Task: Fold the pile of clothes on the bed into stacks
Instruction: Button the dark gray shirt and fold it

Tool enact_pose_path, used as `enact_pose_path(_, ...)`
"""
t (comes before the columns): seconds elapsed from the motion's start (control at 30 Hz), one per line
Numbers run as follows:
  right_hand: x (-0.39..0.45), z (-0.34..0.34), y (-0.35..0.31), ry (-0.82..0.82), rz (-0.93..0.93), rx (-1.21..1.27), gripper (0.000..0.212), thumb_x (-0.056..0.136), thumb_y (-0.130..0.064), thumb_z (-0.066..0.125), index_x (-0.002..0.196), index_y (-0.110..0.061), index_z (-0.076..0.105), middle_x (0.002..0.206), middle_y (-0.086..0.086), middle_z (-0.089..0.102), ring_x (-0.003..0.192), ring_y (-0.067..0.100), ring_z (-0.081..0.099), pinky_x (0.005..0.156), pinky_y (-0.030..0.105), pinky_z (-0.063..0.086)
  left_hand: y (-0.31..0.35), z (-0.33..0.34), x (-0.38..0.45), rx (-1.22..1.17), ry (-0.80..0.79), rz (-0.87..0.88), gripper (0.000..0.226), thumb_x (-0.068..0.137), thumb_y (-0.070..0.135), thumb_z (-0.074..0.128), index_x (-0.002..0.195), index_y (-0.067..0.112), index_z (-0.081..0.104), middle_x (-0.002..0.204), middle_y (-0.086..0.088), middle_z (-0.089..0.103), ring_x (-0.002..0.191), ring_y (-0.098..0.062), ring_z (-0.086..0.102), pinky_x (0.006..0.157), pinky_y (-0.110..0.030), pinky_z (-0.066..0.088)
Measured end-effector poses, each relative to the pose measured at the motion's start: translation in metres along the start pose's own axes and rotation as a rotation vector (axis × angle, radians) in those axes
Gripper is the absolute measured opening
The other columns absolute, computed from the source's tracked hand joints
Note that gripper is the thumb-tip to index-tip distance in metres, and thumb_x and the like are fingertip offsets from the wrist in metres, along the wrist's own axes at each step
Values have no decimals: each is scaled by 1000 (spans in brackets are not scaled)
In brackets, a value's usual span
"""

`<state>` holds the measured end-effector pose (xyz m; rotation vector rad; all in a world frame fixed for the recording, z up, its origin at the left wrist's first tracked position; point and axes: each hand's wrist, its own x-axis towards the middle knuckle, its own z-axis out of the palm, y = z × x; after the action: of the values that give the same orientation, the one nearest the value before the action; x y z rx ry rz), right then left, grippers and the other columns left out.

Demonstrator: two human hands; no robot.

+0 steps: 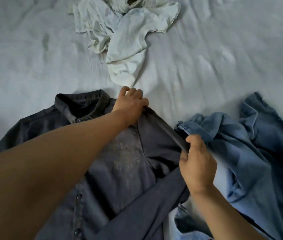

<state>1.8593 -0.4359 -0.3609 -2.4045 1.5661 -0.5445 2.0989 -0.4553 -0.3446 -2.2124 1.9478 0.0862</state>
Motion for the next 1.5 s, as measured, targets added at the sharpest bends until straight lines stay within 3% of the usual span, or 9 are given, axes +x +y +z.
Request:
enact_pose_path(0.23,10,-1,2,-5,-25,134,33,79,-28,73,96,-4,59,85,11,62,68,31,62,53,36,51,27,16,-17,-649,4,-372,43,94,20,50,137,23,45,133,-7,47,120,-25,47,96,-39,42)
enact_pose_path(0.37,-11,-12,8,-63,-90,243,38,92,-35,46,110,-4,58,97,10,59,90,25,55,74,39,50,58,28,-95,-765,256,-216,36,86,31,56,118,14,60,112,-8,57,100,-25,56,86,-41,49)
enact_pose_path(0.5,-36,-15,7,-129,164,198,40,85,-37,56,110,-6,57,100,10,59,94,29,55,78,40,47,94,21,-178,-956,-97,-355,53,73,68,56,111,32,60,99,15,62,89,-4,59,83,-28,48)
enact_pose_path(0.63,-55,-18,-5,-209,343,360,56,81,-51,49,119,-10,51,111,8,59,101,28,58,84,44,50,115,28,-223,-778,-275,-337,38,83,58,56,108,30,56,105,9,65,100,-13,60,82,-27,45)
enact_pose_path(0.83,-74,-33,-35,-106,117,412,53,89,-35,35,122,2,54,113,17,61,102,31,56,90,41,44,80,12,-276,-1245,215,-946,27,95,18,53,69,13,60,70,-4,67,67,-2,57,70,-18,43)
enact_pose_path(1.1,-110,-8,-64,-290,-302,96,46,81,-26,40,112,-5,67,119,21,63,101,41,63,79,48,54,45,39,-367,-1102,-7,-1227,34,92,34,55,117,12,60,113,-11,64,110,-28,57,88,-31,38)
enact_pose_path(1.27,-129,-3,-68,-364,-429,-143,60,56,-9,80,115,-15,67,137,25,48,121,49,47,84,58,47,90,37,-404,-1129,190,-1068,99,54,68,69,125,1,51,113,-11,55,96,-18,55,88,-22,41)
enact_pose_path(1.4,-149,-12,-79,-371,-458,-95,38,53,-12,83,89,-14,69,105,13,64,101,36,54,75,46,50,126,47,-421,-686,335,-792,57,56,60,58,103,28,53,102,-3,47,85,-23,45,72,-32,35)
enact_pose_path(1.5,-172,-15,-94,-523,-475,-55,19,68,-29,68,68,-14,58,71,7,62,72,32,59,57,38,44,140,66,-434,-606,117,-636,68,49,75,51,102,31,50,98,1,51,81,-20,42,69,-33,30)
